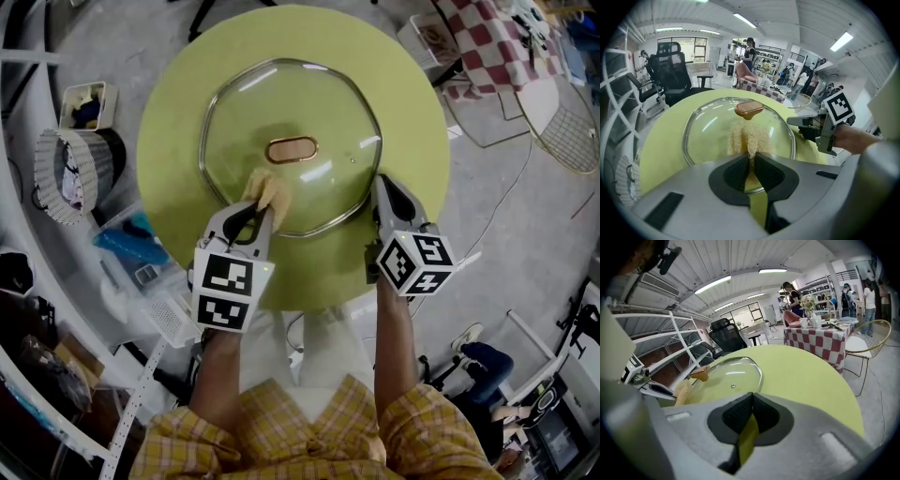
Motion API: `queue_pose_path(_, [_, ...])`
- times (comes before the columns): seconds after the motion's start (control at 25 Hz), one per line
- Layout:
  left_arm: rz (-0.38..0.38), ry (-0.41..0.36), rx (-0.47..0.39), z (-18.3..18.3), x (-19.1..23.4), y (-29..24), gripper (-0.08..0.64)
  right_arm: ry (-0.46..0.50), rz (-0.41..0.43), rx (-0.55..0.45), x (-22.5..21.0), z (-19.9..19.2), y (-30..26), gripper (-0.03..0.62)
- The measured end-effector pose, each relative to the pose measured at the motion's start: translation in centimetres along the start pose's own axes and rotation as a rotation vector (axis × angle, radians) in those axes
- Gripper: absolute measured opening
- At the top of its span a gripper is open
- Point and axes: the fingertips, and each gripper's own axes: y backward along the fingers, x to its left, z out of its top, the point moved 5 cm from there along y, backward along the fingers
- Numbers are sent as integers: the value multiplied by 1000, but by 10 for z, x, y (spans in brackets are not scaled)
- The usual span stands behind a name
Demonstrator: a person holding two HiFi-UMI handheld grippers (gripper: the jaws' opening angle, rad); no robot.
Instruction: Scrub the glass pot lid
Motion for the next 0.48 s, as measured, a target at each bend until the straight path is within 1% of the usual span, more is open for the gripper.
queue_pose_path(0.16, [1,0,-1,1,0,0,34,3,-1,1,-1,1,-1,-2])
queue_pose_path(0.48, [-4,3,5,0,1,0,34,-13,-1,72,0,3,-4,0])
